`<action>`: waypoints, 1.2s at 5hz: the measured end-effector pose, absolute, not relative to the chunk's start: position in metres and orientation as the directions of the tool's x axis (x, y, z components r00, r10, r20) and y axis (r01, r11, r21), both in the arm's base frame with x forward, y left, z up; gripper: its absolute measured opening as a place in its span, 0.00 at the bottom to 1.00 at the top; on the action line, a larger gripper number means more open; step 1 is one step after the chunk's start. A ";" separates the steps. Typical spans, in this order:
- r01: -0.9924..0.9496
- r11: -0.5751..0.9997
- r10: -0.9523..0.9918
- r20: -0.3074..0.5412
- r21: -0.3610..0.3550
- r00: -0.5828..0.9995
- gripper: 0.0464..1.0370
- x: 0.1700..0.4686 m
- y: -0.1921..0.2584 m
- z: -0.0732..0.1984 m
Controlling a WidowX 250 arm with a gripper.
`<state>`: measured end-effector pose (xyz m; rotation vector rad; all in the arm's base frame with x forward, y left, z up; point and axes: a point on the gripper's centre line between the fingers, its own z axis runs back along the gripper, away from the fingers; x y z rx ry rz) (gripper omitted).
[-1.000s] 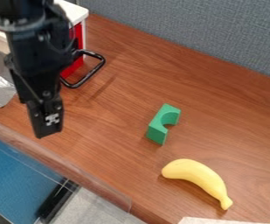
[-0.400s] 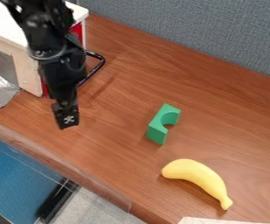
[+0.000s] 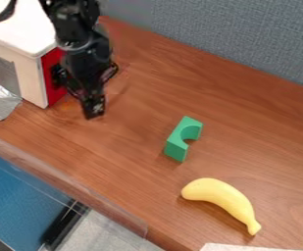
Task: Opened the drawer
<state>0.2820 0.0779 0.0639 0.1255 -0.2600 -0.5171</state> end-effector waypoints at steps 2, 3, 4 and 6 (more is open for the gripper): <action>0.385 0.905 -0.420 0.245 0.179 0.874 0.96 0.309 0.086 0.070; 0.324 0.928 -0.363 0.243 0.184 0.900 0.96 0.319 0.092 0.067; 0.295 0.936 -0.336 0.237 0.192 0.912 0.96 0.329 0.092 0.060; 0.250 0.946 -0.294 0.221 0.207 0.930 0.96 0.345 0.089 0.045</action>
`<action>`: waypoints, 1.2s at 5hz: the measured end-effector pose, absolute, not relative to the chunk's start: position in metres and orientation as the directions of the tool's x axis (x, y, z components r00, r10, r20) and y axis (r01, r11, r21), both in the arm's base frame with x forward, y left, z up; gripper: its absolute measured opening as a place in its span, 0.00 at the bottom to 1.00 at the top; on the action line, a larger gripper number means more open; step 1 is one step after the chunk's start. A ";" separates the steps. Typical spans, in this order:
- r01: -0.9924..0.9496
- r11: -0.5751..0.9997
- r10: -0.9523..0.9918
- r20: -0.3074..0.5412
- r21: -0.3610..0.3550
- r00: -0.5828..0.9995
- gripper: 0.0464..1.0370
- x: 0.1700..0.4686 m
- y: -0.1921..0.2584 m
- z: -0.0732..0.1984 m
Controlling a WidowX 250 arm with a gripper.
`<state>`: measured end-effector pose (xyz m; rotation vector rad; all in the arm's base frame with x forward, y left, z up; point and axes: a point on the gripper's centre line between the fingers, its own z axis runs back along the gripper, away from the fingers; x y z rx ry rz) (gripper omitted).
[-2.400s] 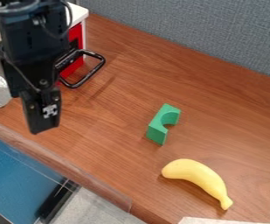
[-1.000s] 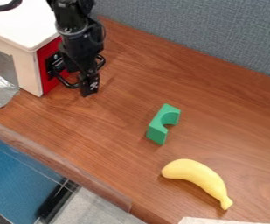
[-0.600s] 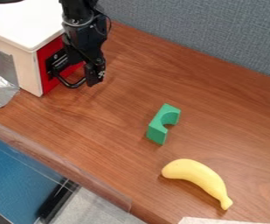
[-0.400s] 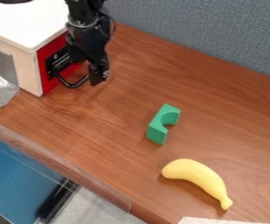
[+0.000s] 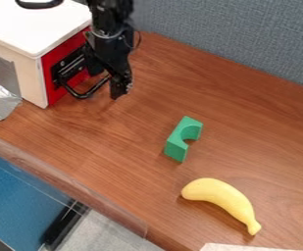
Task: Opened the drawer
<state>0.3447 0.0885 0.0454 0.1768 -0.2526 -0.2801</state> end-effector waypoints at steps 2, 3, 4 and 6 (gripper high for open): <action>0.221 0.950 -0.267 0.210 0.220 0.940 0.63 0.347 0.089 0.037; 0.225 0.949 -0.271 0.209 0.220 0.940 0.33 0.346 0.089 0.035; 0.203 0.960 -0.243 0.214 0.195 0.946 0.16 0.344 0.087 0.035; 0.193 0.968 -0.225 0.215 0.162 0.950 0.13 0.342 0.082 0.034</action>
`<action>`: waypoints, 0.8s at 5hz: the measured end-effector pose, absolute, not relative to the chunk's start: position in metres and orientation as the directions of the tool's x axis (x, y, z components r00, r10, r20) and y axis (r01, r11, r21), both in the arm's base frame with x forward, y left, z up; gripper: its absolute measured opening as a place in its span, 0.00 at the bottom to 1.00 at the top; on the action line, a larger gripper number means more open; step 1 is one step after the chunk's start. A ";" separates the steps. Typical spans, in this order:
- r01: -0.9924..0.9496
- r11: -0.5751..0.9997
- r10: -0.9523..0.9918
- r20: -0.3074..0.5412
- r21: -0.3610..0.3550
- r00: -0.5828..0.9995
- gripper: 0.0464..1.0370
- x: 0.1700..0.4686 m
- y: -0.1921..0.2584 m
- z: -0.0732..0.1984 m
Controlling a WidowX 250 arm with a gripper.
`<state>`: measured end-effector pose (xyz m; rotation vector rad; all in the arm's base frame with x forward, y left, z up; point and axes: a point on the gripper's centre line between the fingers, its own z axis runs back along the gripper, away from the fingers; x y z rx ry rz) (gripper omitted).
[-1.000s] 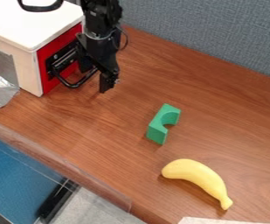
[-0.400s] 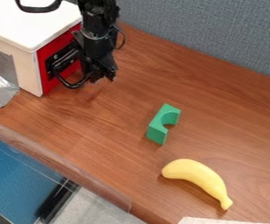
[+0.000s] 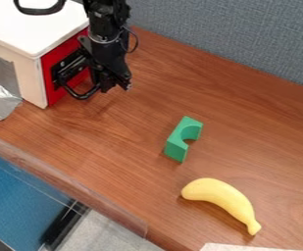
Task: Opened the drawer
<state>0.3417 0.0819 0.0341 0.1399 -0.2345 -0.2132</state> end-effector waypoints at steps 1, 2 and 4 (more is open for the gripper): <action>0.190 0.972 -0.218 0.217 0.141 0.951 0.12 0.340 0.078 0.035; 0.198 0.971 -0.223 0.218 0.132 0.950 0.12 0.340 0.072 0.037; 0.201 0.975 -0.219 0.226 0.096 0.949 0.12 0.339 0.057 0.045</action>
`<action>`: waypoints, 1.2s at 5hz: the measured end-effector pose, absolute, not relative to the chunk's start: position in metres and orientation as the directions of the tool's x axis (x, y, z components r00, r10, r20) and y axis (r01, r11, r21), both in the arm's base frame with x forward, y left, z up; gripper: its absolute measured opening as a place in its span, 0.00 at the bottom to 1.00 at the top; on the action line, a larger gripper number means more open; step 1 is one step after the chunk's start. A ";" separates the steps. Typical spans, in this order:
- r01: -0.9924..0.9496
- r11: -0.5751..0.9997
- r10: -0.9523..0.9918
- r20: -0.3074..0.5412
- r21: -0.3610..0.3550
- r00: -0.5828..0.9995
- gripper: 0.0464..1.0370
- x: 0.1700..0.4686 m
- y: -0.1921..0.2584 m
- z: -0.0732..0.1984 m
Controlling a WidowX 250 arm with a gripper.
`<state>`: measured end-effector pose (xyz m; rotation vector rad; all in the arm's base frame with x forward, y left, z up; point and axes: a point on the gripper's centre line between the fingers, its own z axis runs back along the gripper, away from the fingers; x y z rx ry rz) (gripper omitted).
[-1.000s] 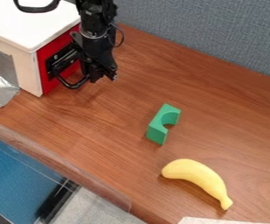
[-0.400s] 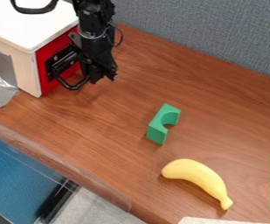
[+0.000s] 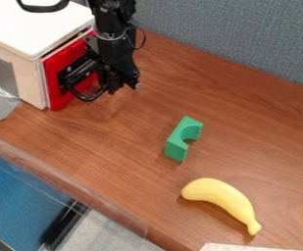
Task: Opened the drawer
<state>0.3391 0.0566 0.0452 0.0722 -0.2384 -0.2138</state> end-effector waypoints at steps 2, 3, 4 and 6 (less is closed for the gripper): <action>0.217 0.973 -0.228 0.226 0.074 0.947 0.11 0.339 0.043 0.049; 0.232 0.970 -0.243 0.234 0.071 0.941 0.11 0.338 0.031 0.053; 0.238 0.969 -0.248 0.237 0.071 0.939 0.11 0.337 0.024 0.054; 0.230 0.973 -0.230 0.218 0.025 0.948 0.11 0.334 0.009 0.060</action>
